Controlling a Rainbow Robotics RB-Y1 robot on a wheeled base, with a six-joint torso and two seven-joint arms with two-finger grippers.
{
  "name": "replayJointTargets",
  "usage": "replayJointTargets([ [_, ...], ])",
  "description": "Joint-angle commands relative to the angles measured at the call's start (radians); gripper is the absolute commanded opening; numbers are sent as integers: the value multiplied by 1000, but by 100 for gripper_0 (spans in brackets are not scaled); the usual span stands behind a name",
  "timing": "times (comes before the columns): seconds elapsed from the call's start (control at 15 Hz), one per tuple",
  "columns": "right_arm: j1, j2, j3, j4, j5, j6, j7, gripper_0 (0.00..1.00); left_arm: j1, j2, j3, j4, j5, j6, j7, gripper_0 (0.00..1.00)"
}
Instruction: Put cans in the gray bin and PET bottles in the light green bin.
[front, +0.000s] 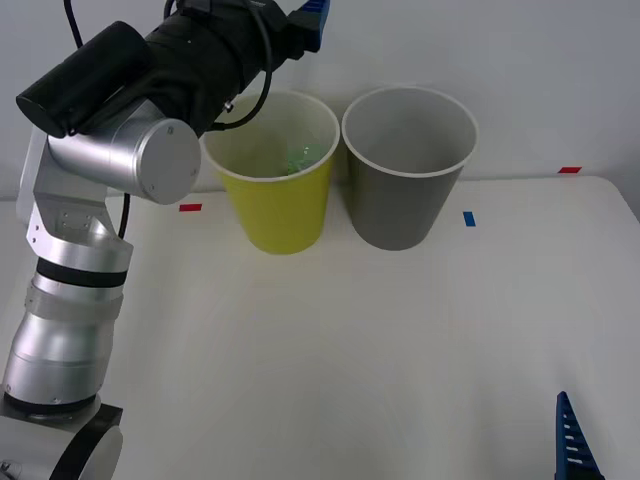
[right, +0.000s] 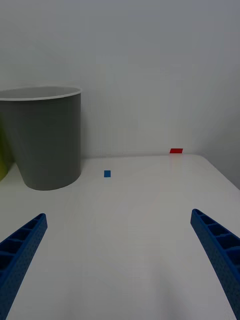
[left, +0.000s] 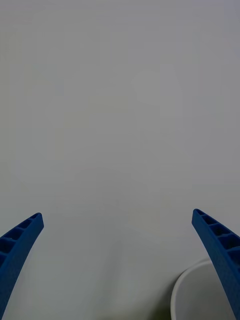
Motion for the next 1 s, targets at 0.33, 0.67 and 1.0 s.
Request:
replayJointTargets([
  [0.33, 0, 0, 0, 0, 0, 0, 0, 100, 88, 57, 51, -201, 65, 157, 17, 100],
  [0.67, 0, 0, 0, 0, 0, 0, 0, 100, 250, 66, 108, -353, 78, 174, 11, 100],
  [1.0, 0, 0, 0, 0, 0, 0, 0, 100, 470, 101, 153, -516, 117, 174, 16, 100],
])
